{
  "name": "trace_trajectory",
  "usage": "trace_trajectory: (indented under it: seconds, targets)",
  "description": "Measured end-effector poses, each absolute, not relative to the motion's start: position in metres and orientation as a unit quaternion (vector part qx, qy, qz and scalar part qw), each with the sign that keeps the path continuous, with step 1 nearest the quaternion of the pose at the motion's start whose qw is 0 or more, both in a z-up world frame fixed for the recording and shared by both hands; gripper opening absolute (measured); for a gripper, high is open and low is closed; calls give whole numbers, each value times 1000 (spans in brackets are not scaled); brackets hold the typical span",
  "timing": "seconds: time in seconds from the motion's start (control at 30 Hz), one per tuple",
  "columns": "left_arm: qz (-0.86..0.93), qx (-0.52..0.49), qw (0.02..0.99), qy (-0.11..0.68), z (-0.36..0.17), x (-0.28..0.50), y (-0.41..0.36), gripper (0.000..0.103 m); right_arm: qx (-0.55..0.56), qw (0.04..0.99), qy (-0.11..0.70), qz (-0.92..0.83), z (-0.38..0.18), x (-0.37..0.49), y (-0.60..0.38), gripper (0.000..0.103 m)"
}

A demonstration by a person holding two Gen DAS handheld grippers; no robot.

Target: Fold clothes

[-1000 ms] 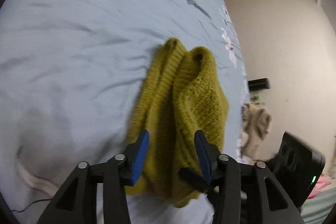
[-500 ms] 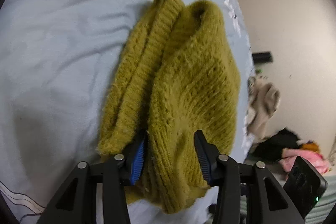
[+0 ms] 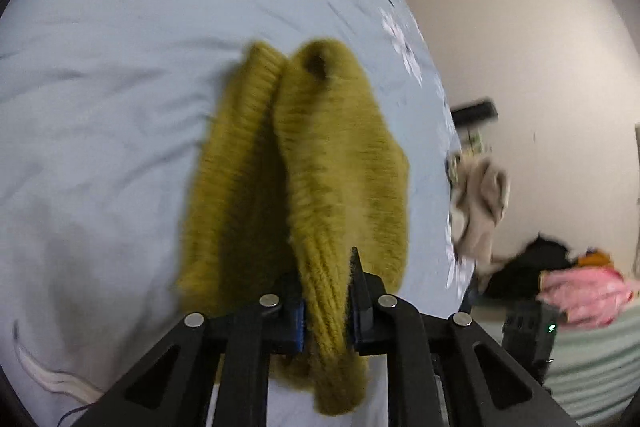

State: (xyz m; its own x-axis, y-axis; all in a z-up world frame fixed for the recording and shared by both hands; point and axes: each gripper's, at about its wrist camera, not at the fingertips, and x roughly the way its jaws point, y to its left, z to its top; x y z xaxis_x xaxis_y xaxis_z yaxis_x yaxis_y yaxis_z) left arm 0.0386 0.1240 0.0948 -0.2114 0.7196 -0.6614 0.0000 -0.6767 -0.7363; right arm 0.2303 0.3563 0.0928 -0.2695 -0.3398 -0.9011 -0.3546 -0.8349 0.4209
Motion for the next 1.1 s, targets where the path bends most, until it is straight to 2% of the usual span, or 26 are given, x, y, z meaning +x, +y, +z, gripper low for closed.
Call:
trace_trajectory:
  seconds: [0.17,0.23,0.33,0.37,0.4,0.43,0.47,0.5,0.8,0.87,0.93,0.97,1.03,1.1]
  targets:
    - [702,-625,215,-266,52,42,118,17,-606,-9,300,737,80,230,353,53]
    - [703,-621,219,-270,51,41,118,18,-600,-9,307,739,77,229,358,63]
    - [705,-619,230,-259,57,40,121,23,-586,-8,336,738,66,229,348,64]
    - [704,-619,235,-256,60,40,118,28,-581,-7,352,734,60,229,349,64]
    - [702,-620,241,-254,64,41,115,42,-578,-5,363,731,55,230,349,66]
    - [703,-617,243,-256,68,39,112,51,-572,-6,375,729,49,229,350,74]
    - [708,-608,245,-262,73,34,110,66,-567,-7,387,727,44,229,350,79]
    - [713,-599,246,-269,79,29,108,70,-562,-8,398,725,38,229,350,80]
    - [734,-574,221,-288,85,-14,98,72,-547,-25,453,704,5,224,341,82]
    - [731,-576,220,-292,81,-10,99,72,-546,-20,468,695,4,224,339,80]
    - [727,-583,215,-293,78,-8,102,72,-543,-26,487,684,4,224,336,61]
    - [725,-586,212,-293,76,-8,103,72,-547,-20,484,682,5,223,334,59]
    - [722,-590,208,-295,75,-7,106,72,-555,-8,480,680,7,222,330,44]
    - [719,-594,204,-297,76,-6,108,72,-561,0,477,676,11,222,327,36]
